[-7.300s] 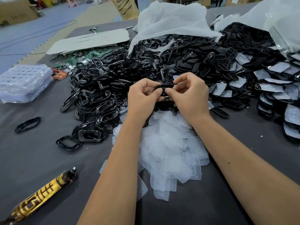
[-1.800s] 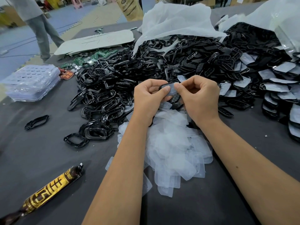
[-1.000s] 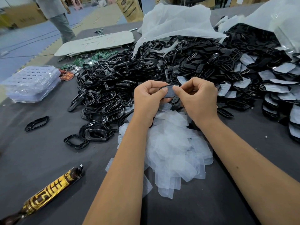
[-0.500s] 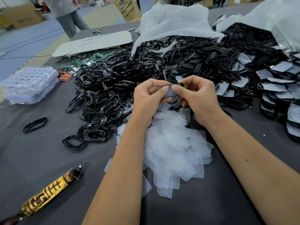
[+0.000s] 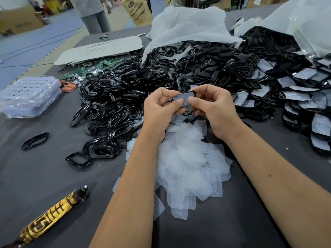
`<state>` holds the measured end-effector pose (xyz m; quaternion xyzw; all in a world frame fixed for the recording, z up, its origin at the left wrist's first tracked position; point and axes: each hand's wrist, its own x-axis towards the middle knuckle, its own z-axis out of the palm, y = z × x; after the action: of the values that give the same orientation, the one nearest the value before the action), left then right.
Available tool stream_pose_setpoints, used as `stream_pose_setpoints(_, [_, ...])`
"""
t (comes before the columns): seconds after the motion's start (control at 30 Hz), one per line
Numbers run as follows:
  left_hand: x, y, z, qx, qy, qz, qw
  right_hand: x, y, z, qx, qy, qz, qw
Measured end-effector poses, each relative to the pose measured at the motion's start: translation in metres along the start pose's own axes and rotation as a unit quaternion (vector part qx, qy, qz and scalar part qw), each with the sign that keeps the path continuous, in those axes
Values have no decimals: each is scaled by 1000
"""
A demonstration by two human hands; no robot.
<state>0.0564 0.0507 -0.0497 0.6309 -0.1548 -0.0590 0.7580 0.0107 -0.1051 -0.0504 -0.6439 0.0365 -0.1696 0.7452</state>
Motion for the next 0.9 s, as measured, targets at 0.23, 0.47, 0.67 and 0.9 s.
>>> stream_pose_setpoints(0.23, [-1,0,1,-20,-12,-1,1000,1,1,1,-9,1,6,1000])
stream_pose_setpoints(0.47, [0,1,0,-33,-26,-9,999,0,0,2,-19,4,-4,1000])
stream_pose_setpoints(0.67, [0,1,1,-41,-23,-10,999,-2,-2,3,-11,1,-2,1000])
stream_pose_setpoints(0.9, [0,2,1,-32,-4,-15,999,0,0,4,-21,34,-17,999])
